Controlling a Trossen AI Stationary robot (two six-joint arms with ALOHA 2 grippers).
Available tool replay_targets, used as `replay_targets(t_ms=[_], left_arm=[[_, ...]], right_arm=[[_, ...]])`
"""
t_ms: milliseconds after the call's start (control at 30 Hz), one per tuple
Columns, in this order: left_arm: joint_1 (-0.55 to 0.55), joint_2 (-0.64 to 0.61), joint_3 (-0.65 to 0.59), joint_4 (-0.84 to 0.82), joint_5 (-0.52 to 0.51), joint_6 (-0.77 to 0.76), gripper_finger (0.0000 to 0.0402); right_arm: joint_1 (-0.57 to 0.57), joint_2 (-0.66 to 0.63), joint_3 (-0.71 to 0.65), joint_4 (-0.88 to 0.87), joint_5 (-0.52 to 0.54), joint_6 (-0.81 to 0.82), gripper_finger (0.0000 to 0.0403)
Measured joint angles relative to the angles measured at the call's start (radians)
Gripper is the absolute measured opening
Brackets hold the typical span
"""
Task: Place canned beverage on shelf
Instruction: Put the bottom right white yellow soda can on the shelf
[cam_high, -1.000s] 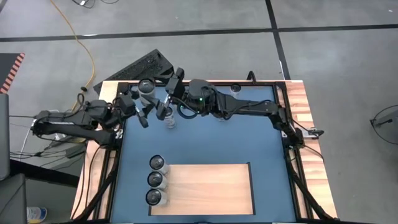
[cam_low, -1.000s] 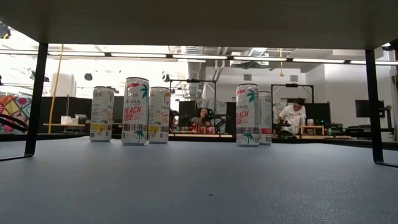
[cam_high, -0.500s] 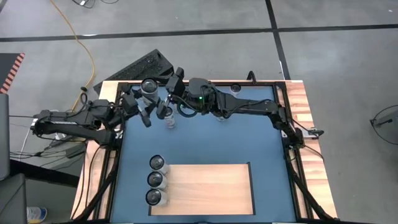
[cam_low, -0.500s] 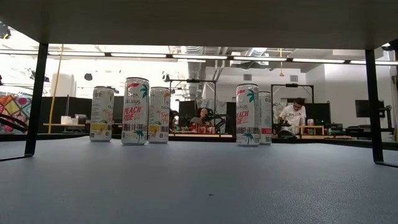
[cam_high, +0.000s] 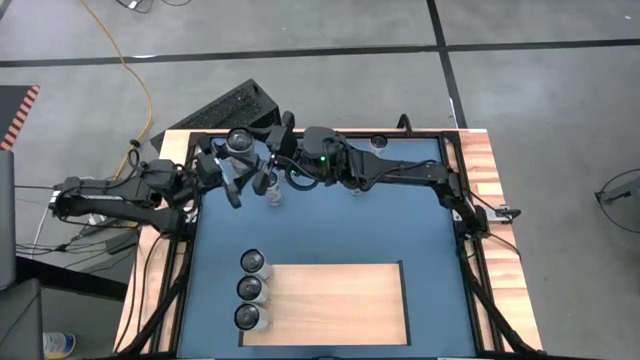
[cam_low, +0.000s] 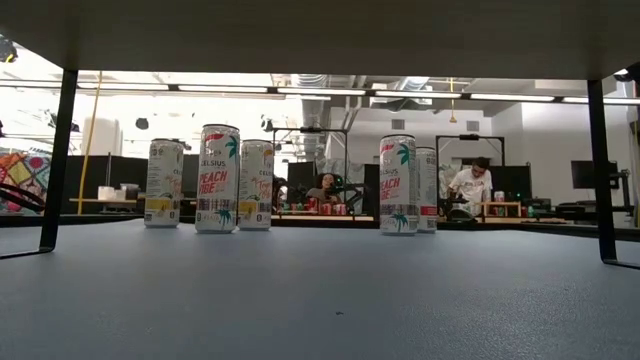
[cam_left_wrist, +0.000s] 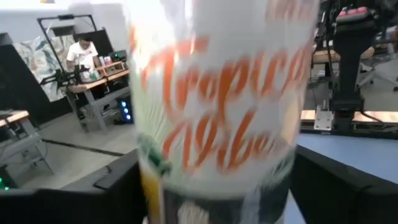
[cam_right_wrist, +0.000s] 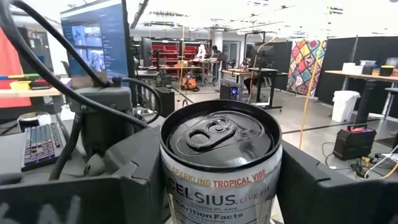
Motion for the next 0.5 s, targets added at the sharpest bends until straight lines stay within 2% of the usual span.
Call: replay_targets(t_ms=[100,333,500], left_arm=[[0.001,0.001,0.001,0.0,0.017,-0.002,0.0329],[0.001,-0.004,0.001,-0.008,0.047,-0.034,0.0331],[0.0,-0.037,0.002,-0.024,0.143,-0.088,0.0332]], right_arm=[[-0.001,0.002,-0.001,-0.003,0.0,0.001,0.021],[0.009,0.0,-0.001,-0.003,-0.001,-0.044,0.021],[0.012,-0.048,-0.003,-0.075,-0.061,-0.074,0.0209]])
